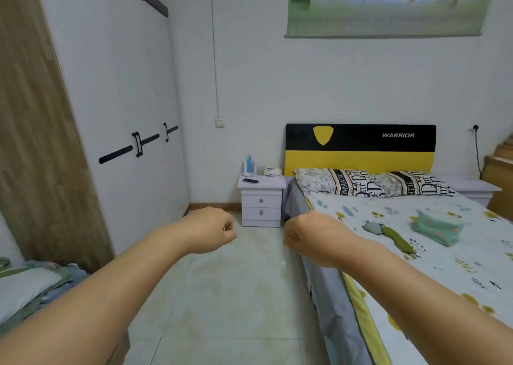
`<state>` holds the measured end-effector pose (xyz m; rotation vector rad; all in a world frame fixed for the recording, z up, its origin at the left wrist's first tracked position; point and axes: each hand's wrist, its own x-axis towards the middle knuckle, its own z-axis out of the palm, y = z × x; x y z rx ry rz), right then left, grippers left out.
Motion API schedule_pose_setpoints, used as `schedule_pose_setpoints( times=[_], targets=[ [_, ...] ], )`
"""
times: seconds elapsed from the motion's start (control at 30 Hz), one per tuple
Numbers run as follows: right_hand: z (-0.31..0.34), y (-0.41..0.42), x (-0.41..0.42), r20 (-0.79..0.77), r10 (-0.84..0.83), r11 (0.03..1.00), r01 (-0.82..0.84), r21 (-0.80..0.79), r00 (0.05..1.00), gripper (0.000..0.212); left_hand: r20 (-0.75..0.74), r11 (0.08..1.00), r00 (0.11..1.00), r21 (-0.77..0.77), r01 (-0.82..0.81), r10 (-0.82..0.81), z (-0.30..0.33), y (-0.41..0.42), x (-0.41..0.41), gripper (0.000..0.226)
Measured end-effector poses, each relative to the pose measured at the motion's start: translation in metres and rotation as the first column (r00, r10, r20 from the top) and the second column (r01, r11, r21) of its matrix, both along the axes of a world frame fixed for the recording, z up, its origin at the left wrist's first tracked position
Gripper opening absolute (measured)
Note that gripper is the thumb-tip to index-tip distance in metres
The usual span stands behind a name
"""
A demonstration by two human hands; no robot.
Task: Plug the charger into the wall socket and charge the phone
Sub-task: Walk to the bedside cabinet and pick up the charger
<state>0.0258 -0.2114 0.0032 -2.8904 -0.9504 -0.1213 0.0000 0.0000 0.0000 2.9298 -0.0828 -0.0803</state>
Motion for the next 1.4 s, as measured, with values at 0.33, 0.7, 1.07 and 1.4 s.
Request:
schedule_pose_setpoints(
  times=[0.33,0.7,1.07,1.4],
  targets=[
    [0.006,0.059,0.079,0.024,-0.031,0.999,0.032,-0.035,0.999,0.018,0.025,1.000,1.000,0.011,0.002,-0.002,-0.007,0.063,0.093,0.023],
    [-0.005,0.102,0.168,-0.009,-0.035,0.999,0.035,-0.027,0.999,0.020,0.000,0.999,1.000,-0.029,0.025,-0.025,-0.022,0.097,0.180,0.031],
    [-0.003,0.105,0.297,-0.006,-0.027,1.000,0.027,-0.011,1.000,0.033,0.009,1.000,1.000,0.005,-0.019,0.019,-0.010,0.098,0.299,0.021],
    [-0.004,0.111,0.404,-0.014,0.006,1.000,-0.006,-0.022,1.000,0.027,0.020,0.998,0.999,-0.032,-0.049,0.050,-0.020,0.110,0.398,0.020]
  ],
)
